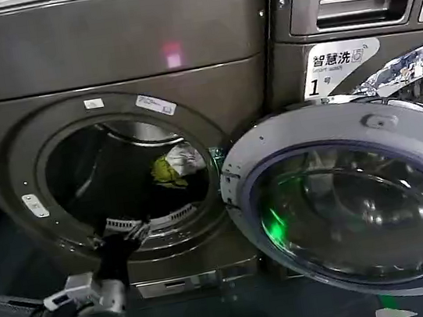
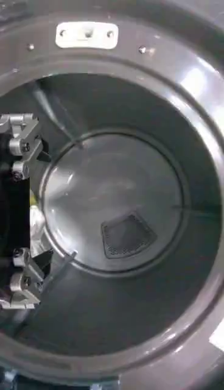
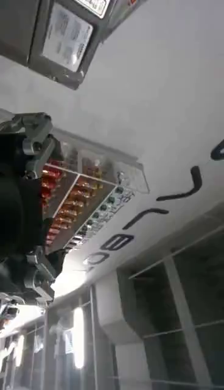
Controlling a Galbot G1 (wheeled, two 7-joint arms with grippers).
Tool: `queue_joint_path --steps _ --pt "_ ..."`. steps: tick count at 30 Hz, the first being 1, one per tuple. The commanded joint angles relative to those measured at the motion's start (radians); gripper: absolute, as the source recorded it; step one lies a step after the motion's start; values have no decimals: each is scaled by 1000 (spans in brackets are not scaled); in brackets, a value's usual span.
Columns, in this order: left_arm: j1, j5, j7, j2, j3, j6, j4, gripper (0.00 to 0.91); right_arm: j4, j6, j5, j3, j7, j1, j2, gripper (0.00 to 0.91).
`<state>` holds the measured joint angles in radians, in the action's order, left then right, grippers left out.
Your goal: Grasp the clothes from the dryer.
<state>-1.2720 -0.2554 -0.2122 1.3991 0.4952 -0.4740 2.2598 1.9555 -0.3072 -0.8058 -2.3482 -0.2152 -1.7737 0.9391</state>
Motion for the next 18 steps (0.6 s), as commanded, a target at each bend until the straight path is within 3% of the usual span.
queue_joint_path --steps 1,5,8,10,18 --pt "298 -38 4 -42 -7 4 -292 907 10 -132 -8 -10 64 0 -24 907" --pt "483 -70 22 -65 -29 1 -473 907 5 -149 -1 -8 99 0 -34 907" --pt "584 -86 26 -74 -57 22 -563 907 -1 -159 3 -10 155 -4 -46 907" --pt "628 -93 28 -75 -77 32 -631 907 -14 -157 -39 -22 182 -4 -60 907" --pt "832 -116 45 -60 -155 67 -931 907 -30 -161 -50 -32 192 2 -76 907"
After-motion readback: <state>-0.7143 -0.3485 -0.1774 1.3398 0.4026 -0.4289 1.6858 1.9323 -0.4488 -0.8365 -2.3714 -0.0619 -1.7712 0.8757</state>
